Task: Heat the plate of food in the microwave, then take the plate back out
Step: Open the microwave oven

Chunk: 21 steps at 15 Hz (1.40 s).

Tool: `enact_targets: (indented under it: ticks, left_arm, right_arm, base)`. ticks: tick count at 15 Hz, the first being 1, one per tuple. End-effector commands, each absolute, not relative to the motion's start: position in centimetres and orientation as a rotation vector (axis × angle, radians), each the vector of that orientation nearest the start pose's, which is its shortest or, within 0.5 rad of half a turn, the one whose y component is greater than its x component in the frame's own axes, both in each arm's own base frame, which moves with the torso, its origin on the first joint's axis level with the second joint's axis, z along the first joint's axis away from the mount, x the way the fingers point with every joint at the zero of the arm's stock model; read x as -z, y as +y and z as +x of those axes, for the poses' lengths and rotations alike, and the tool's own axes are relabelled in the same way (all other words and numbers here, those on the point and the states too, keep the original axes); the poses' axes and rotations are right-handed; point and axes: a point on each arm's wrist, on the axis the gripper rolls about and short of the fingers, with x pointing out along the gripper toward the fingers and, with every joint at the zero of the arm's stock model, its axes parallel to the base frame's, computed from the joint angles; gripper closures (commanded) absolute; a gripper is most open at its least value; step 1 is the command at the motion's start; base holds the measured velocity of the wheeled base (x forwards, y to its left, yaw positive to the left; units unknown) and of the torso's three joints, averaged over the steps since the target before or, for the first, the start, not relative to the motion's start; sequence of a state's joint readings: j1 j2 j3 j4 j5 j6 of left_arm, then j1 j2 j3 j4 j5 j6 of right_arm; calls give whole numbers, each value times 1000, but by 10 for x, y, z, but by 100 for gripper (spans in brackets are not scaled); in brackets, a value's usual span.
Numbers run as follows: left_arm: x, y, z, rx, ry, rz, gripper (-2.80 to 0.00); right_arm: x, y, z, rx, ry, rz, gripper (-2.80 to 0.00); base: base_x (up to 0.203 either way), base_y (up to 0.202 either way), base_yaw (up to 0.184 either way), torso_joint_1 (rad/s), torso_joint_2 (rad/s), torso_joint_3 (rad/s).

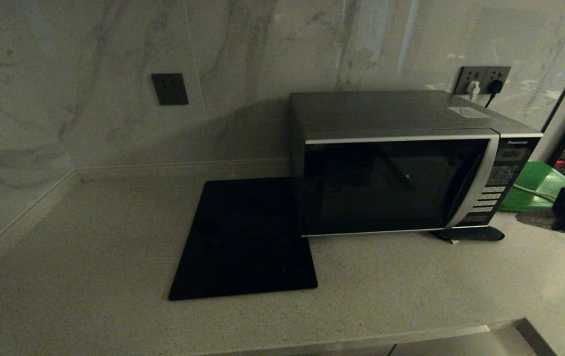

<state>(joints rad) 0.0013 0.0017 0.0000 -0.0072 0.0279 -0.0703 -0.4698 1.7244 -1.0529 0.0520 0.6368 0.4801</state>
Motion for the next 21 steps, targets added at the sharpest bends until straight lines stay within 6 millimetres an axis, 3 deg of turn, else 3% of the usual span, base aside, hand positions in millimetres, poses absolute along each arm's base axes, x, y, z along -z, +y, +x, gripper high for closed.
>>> enact_targets:
  ticks: [1, 5, 8, 10, 14, 18, 21]
  left_arm:
    - [-76, 1, -23, -30, -7, -71, 0]
    - [-76, 1, -23, -30, -7, -71, 0]
    - [-76, 1, -23, -29, -7, -71, 0]
    - [-76, 1, -23, -30, -7, -72, 0]
    - [-76, 1, -23, -30, -7, -71, 0]
    - [-76, 1, -23, -30, -7, -71, 0]
    - [-76, 1, -23, -30, -7, -71, 0]
  right_arm:
    - [-228, -94, 211, 64, 639, 749, 0]
    - [-249, -56, 126, 205, 631, 487, 0]
    - [-240, -28, 65, 260, 569, 250, 0]
    - [-223, -12, 33, 280, 539, 123, 0]
    - [-191, -3, -1, 241, 498, -13, 0]
    - [-176, -4, -34, 228, 323, 18, 0]
    - [-161, -4, -39, 217, 142, 73, 0]
  base:
    - [0, 0, 0, 0, 0, 0]
    - [0, 0, 0, 0, 0, 0]
    - [0, 0, 0, 0, 0, 0]
    - [0, 0, 0, 0, 0, 0]
    - [0, 0, 0, 0, 0, 0]
    - [0, 0, 0, 0, 0, 0]
    - [0, 0, 0, 0, 0, 0]
